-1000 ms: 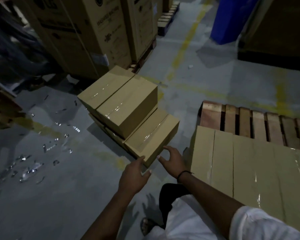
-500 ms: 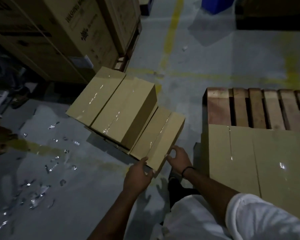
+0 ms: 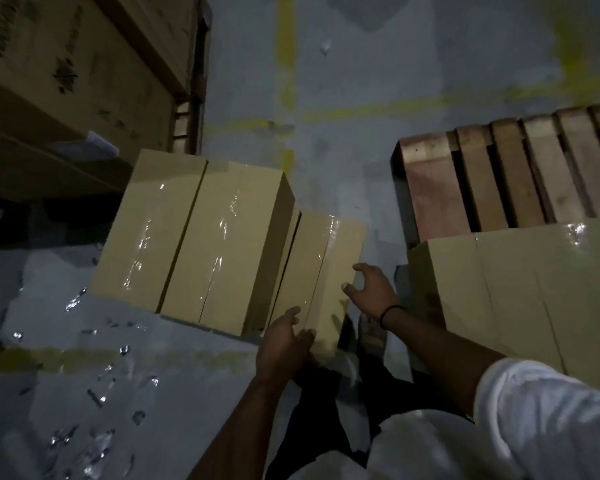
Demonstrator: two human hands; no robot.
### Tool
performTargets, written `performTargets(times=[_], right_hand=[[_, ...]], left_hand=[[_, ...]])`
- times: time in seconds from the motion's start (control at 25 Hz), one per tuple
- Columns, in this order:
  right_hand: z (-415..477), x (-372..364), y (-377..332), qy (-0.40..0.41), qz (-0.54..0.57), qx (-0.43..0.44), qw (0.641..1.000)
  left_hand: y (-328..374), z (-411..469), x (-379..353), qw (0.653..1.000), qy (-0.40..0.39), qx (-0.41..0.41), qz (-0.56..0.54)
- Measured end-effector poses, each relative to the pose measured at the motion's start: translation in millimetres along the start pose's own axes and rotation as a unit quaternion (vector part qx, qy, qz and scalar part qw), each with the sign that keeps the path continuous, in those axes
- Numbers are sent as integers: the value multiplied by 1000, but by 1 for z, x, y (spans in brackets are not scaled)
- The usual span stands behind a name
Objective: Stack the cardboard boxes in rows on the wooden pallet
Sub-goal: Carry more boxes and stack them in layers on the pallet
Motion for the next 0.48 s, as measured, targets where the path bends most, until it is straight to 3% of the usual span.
performTargets(times=[0.32, 0.48], right_hand=[[101, -102, 68, 74, -4, -88, 993], [155, -176, 113, 88, -46, -107, 989]], left_hand=[[-51, 161, -34, 993, -53, -94, 54], [-96, 258, -83, 976, -75, -137, 149]])
Point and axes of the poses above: each hand's wrist, its own z-axis towards the middle knuckle, its own x-axis out of the back of the hand, y = z × x, the point moved 5 cm from there along z, towards the middle knuckle, and after that the axes turned 7 degrees about y, right-handed, at the moved point
